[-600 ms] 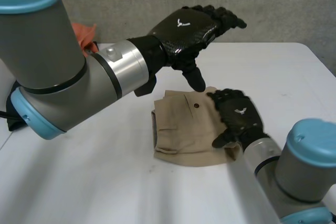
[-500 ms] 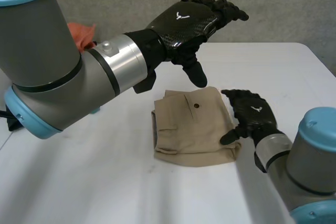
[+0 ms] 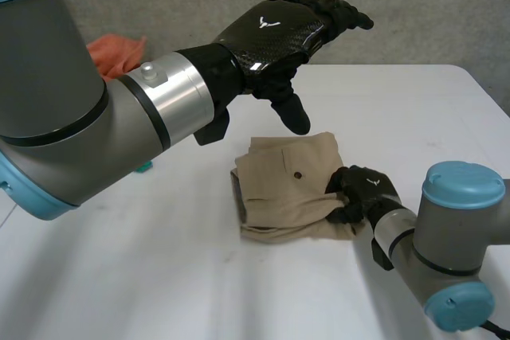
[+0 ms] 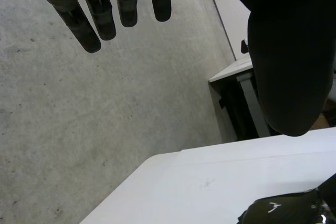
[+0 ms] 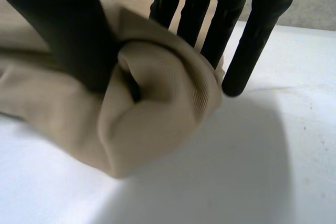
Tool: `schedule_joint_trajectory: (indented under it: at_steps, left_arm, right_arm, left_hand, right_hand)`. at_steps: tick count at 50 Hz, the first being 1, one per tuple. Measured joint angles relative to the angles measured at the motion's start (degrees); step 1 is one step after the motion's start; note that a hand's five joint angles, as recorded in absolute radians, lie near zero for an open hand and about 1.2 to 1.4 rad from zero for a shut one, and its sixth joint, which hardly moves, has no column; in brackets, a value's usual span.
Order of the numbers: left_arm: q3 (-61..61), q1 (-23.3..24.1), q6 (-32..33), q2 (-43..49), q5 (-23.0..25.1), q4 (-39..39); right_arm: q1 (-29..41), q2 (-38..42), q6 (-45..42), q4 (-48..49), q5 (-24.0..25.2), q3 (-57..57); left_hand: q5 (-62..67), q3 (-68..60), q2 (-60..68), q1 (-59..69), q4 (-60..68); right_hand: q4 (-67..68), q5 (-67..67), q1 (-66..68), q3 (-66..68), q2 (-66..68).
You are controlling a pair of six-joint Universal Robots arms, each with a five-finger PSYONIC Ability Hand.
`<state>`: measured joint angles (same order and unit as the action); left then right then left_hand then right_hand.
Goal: Fold the laundry.
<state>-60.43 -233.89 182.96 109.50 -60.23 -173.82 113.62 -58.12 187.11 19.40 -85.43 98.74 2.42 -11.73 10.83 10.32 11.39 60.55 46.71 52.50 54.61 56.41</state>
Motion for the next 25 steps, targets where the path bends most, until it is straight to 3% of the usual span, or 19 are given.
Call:
schedule_joint_trajectory:
  at_steps: [3, 14, 19, 25]
  left_arm:
    - [-0.6, -0.2, 0.0, -0.5, 0.1, -0.1]
    - [-2.6, -1.6, -0.1, -2.2, 1.1, -0.8]
    - [-2.8, -2.4, -0.1, -2.9, 1.5, -0.9]
    - [-2.7, -3.1, -0.4, -3.9, 1.8, -1.0]
  right_arm:
    - [-0.1, 1.1, -0.6, 0.1, 0.1, -1.6]
    - [-1.6, 4.4, -0.5, 3.1, 0.0, -9.6]
    - [-5.4, 10.8, -0.6, 1.8, -3.6, -21.7]
    - [-11.4, 21.0, -1.4, -6.7, -9.8, -41.0]
  left_hand:
    - [0.0, 0.0, 0.0, 0.0, 0.0]
    - [0.0, 0.0, 0.0, 0.0, 0.0]
    - [0.0, 0.0, 0.0, 0.0, 0.0]
    - [0.0, 0.0, 0.0, 0.0, 0.0]
  right_hand:
    - [6.7, 4.6, 5.2, 4.2, 4.5]
    - [7.7, 6.7, 9.5, 12.7, 10.5]
    - [7.7, 6.8, 9.6, 12.7, 10.5]
    - [7.7, 7.8, 10.5, 12.7, 10.5]
